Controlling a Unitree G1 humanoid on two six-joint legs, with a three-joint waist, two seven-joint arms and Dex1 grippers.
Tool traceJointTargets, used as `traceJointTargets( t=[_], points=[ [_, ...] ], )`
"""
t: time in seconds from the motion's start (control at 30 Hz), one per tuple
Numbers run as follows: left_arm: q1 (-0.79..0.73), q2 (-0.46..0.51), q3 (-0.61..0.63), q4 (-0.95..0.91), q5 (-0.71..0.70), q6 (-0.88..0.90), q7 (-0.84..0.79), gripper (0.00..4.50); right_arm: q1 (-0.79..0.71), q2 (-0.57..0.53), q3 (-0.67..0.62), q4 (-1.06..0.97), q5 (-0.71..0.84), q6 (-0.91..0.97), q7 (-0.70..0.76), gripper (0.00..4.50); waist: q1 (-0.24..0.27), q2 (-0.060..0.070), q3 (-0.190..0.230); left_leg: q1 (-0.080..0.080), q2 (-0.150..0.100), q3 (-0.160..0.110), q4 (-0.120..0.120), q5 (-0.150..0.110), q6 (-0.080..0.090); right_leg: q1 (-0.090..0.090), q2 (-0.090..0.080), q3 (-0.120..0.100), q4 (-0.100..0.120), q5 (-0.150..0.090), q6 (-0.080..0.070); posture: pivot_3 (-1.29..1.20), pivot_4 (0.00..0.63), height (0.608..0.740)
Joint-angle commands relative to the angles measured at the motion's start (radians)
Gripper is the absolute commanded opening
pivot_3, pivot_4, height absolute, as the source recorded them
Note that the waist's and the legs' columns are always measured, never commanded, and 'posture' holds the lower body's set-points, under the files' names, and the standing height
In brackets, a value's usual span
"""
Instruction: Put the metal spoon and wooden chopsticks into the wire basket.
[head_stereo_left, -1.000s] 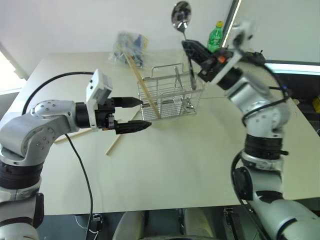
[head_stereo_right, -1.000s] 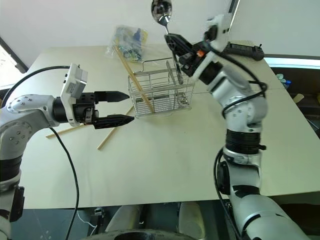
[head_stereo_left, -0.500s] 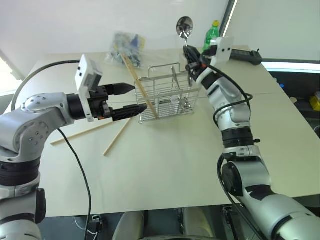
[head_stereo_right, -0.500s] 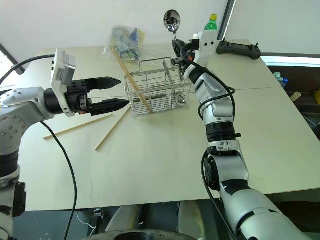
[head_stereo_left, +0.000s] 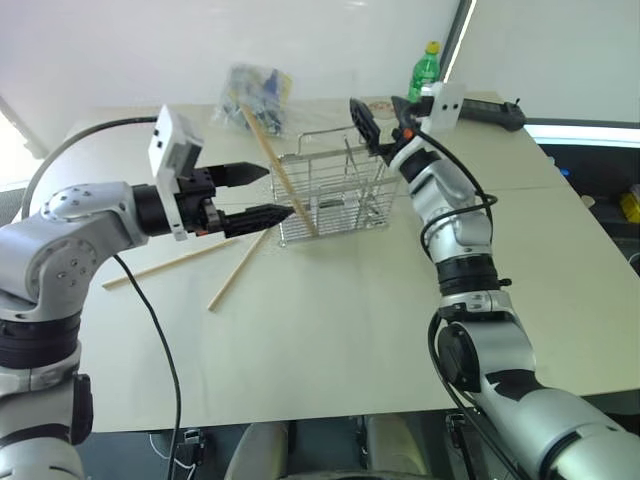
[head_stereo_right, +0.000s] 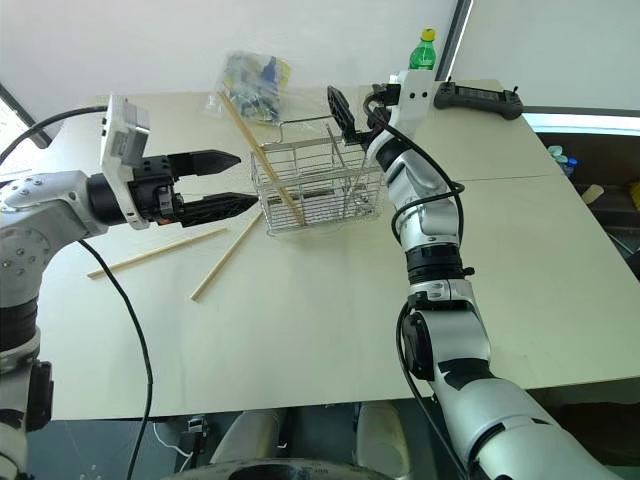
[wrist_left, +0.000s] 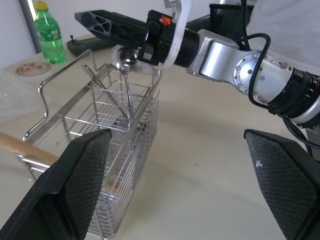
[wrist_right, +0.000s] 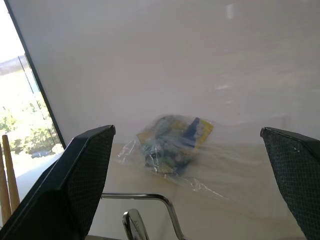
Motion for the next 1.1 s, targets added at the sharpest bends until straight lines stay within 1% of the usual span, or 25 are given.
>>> traceJointTargets(
  t=[0.03,0.2,0.37,0.4,0.5,0.53,0.6,0.7,0.8,0.87,0.93,1.03,1.1],
  points=[
    [-0.029,-0.005,0.014,0.006,0.008,-0.029,-0.012,4.5,-0.014,-0.024,-0.017,-0.058,-0.004,-0.003,-0.013,4.49,0.0,0.0,0.0,0.0,0.0,0.0,0.0,0.0,0.0,0.0,0.0,0.0,0.0,0.0,0.0,0.0,0.15,0.719],
    [-0.037,-0.011,0.004,0.018,0.023,-0.039,-0.025,4.5,-0.018,-0.067,-0.023,-0.088,0.004,0.023,-0.007,4.49,0.0,0.0,0.0,0.0,0.0,0.0,0.0,0.0,0.0,0.0,0.0,0.0,0.0,0.0,0.0,0.0,0.15,0.719],
    [-0.04,0.023,0.01,0.026,0.032,-0.035,-0.061,4.5,-0.071,-0.26,-0.082,-0.185,0.078,0.187,0.071,4.49,0.01,0.001,0.0,-0.001,0.0,0.0,0.0,0.0,0.0,0.0,0.0,0.0,-0.001,0.0,0.0,0.0,0.15,0.719],
    [-0.036,0.042,0.012,0.04,0.045,-0.041,-0.077,4.5,-0.057,-0.339,-0.07,-0.244,0.102,0.263,0.146,4.49,0.008,0.001,0.0,-0.001,0.0,0.0,0.0,0.0,0.0,0.0,0.0,0.0,-0.001,0.0,0.0,0.0,0.15,0.719],
    [-0.025,0.084,0.017,0.07,0.074,-0.056,-0.115,4.5,0.01,-0.514,-0.046,-0.394,0.166,0.407,0.329,4.49,0.007,0.001,0.001,-0.001,0.0,0.001,0.0,0.0,0.001,0.0,0.0,0.0,-0.002,0.0,0.0,0.0,0.15,0.719],
    [-0.023,0.092,0.017,0.074,0.079,-0.06,-0.124,4.5,0.029,-0.545,-0.043,-0.425,0.183,0.432,0.36,4.49,0.007,0.0,0.0,-0.001,0.0,0.001,-0.001,-0.001,0.002,0.0,0.0,0.0,-0.003,0.0,0.0,0.0,0.15,0.719],
    [-0.02,0.121,0.019,0.108,0.099,-0.077,-0.156,4.5,0.106,-0.642,-0.046,-0.542,0.238,0.483,0.474,4.49,0.001,0.0,0.0,0.0,0.001,0.001,0.0,-0.002,0.004,0.001,0.001,-0.001,-0.003,0.0,0.0,0.0,0.15,0.719],
    [-0.021,0.164,0.012,0.18,0.145,-0.109,-0.209,4.5,0.199,-0.747,-0.083,-0.691,0.346,0.573,0.591,4.49,-0.001,0.0,0.0,0.0,0.002,0.003,0.0,-0.003,0.004,0.001,0.001,0.0,-0.003,0.0,0.0,0.0,0.15,0.719],
    [-0.003,0.246,-0.028,0.286,0.233,-0.187,-0.322,4.5,0.327,-0.835,-0.137,-0.845,0.465,0.665,0.679,4.49,0.003,0.001,0.001,0.0,0.003,0.003,0.001,-0.003,0.004,0.001,0.0,0.0,-0.003,-0.001,0.0,0.0,0.15,0.719],
    [-0.001,0.294,-0.071,0.376,0.301,-0.252,-0.403,4.5,0.419,-0.864,-0.159,-0.916,0.502,0.702,0.691,4.49,0.009,0.0,0.0,0.0,0.003,0.003,0.001,-0.003,0.005,0.001,0.0,0.0,-0.003,-0.001,0.0,0.0,0.15,0.719],
    [-0.017,0.313,-0.115,0.466,0.365,-0.32,-0.462,4.5,0.499,-0.868,-0.174,-0.968,0.508,0.7,0.686,4.49,0.011,-0.001,0.0,0.0,0.003,0.004,0.001,-0.003,0.005,0.002,0.0,0.0,-0.004,-0.002,-0.002,0.0,0.15,0.719],
    [-0.062,0.308,-0.189,0.601,0.47,-0.427,-0.537,4.5,0.597,-0.854,-0.175,-1.027,0.487,0.683,0.658,4.49,0.017,-0.001,0.0,-0.002,0.003,0.004,0.002,-0.003,0.005,0.002,-0.003,0.0,-0.005,-0.002,-0.003,0.0,0.15,0.719],
    [-0.102,0.286,-0.242,0.688,0.541,-0.511,-0.581,4.5,0.641,-0.85,-0.165,-1.052,0.47,0.668,0.646,4.49,0.021,-0.002,0.0,-0.002,0.002,0.004,0.003,-0.003,0.005,0.001,-0.004,0.0,-0.005,-0.002,-0.003,0.0,0.15,0.719]
  ],
)
